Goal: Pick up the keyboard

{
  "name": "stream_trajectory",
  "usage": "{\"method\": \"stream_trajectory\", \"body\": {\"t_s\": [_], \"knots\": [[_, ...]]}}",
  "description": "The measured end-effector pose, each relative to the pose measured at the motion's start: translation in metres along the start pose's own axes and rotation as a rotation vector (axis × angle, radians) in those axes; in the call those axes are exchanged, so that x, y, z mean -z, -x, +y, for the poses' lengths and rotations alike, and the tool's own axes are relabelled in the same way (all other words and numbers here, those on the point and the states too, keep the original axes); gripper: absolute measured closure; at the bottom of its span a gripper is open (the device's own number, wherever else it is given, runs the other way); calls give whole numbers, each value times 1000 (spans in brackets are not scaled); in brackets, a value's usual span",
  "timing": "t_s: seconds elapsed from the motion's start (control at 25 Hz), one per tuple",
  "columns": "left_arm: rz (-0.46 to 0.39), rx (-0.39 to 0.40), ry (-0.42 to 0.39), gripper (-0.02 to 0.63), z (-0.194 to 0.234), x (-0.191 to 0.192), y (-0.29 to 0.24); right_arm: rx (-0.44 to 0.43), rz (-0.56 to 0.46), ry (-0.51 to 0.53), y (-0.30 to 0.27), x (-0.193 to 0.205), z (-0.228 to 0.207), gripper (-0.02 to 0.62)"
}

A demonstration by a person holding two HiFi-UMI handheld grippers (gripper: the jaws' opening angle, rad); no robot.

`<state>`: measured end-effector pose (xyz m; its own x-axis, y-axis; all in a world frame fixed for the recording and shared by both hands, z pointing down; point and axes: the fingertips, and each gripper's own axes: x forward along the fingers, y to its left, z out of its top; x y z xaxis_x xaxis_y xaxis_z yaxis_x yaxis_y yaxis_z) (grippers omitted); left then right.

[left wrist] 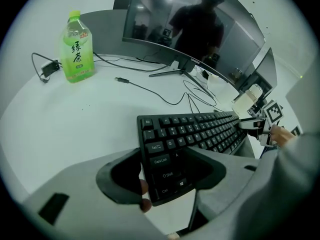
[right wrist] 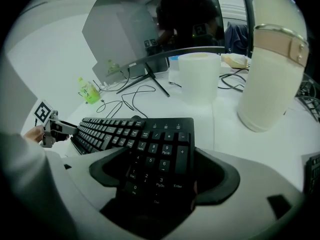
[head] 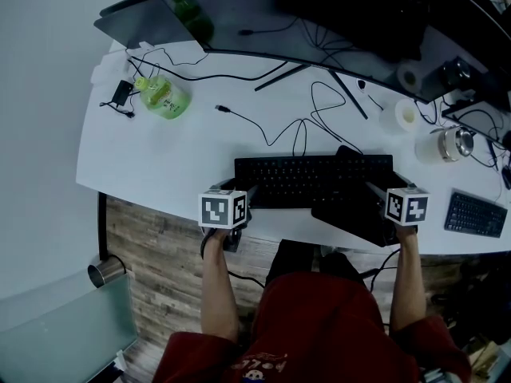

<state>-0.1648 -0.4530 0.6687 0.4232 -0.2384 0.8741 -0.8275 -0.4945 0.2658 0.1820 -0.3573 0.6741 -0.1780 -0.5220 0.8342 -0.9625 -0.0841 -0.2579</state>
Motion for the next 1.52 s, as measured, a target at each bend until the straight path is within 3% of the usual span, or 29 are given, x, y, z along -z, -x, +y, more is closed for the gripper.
{"method": "stream_trajectory", "body": {"t_s": [0.36,0.96,1.52], "knots": [[-85,-76,-24,337,-8,-7,20,-9,-68,49,10,-13,1,204],[-325,-192,-48,339,-37,-4,99,-72,-263,145,64,-36,20,204],[-627,-342,-70,341,-91,12,209,-135,-529,285,163,-63,49,204]]}}
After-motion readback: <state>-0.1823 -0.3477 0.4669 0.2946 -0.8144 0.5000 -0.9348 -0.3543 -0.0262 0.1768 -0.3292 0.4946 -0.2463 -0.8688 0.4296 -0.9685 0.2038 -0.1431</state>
